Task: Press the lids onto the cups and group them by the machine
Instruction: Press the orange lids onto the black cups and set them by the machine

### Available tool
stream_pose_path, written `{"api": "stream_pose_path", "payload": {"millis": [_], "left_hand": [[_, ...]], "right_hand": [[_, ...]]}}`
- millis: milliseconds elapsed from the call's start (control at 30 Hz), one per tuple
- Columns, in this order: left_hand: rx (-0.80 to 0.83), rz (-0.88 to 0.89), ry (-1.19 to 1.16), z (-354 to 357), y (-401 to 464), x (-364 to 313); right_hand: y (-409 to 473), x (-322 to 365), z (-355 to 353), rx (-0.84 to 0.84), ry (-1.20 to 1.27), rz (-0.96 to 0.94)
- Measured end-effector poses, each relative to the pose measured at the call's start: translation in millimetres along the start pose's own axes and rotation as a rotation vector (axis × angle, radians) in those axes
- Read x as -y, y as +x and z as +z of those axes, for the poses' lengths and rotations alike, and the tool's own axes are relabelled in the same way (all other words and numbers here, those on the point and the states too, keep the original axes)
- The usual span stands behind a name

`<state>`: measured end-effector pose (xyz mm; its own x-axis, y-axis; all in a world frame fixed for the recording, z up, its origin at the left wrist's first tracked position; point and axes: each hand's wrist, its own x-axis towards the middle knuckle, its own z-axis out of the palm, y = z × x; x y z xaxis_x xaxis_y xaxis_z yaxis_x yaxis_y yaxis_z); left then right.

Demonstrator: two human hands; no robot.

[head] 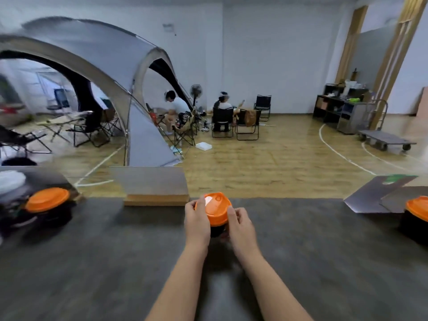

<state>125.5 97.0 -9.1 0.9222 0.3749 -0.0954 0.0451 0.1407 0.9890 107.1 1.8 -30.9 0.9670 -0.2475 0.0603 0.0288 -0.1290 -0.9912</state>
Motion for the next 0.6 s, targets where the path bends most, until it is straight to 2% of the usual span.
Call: {"api": "stream_pose_path", "payload": {"millis": [133, 300, 433, 533, 600], "left_hand": [[-0.004, -0.039, -0.006, -44, 24, -11], [0.073, -0.070, 0.041, -59, 41, -12], [0.187, -0.117, 0.057, -61, 48, -10], [0.218, -0.098, 0.040, -59, 50, -10], [0.148, -0.043, -0.032, -58, 51, -5]], "right_hand": [[-10, 5, 40, 0.115, 0.019, 0.027], [-13, 4, 55, 0.093, 0.031, 0.044], [-14, 5, 51, 0.091, -0.071, 0.019], [-10, 9, 44, -0.042, -0.174, -0.024], [-4, 13, 42, -0.158, -0.140, -0.057]]}}
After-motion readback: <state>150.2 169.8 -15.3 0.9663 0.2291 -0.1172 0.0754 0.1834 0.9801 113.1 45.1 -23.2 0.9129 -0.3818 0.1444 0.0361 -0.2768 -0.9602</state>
